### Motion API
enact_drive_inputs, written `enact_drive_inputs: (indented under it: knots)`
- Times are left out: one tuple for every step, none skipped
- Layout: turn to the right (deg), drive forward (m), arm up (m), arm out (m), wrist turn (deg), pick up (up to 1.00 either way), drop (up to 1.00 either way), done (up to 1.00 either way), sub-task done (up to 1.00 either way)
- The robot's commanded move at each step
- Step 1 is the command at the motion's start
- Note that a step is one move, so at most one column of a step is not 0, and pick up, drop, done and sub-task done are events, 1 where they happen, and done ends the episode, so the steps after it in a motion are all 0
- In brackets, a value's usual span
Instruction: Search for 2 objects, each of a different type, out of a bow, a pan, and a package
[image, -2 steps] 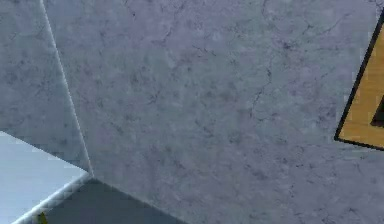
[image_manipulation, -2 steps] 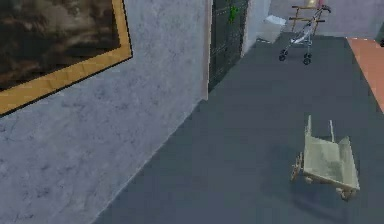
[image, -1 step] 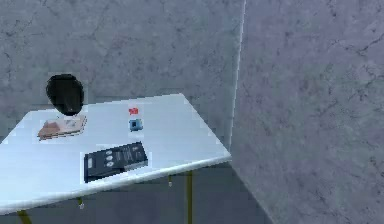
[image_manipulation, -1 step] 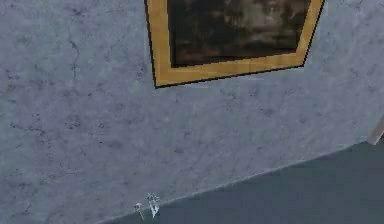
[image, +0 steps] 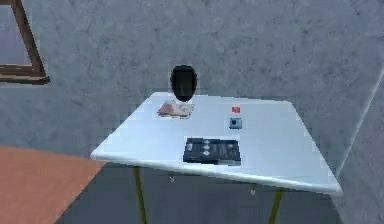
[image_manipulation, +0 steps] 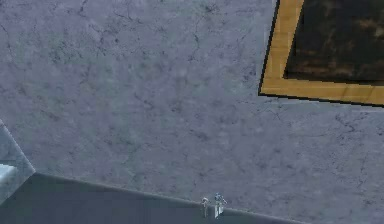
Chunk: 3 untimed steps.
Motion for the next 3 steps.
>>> enact_drive_inputs:
  knots:
    - [0.0,0.00,0.00,0.00,0.0,0.00,0.00,0.00,1.00]
    - [-45.0,0.00,0.00,0.00,0.0,0.00,0.00,0.00,0.00]
    - [-36.0,0.00,0.00,0.00,0.0,0.00,0.00,0.00,0.00]
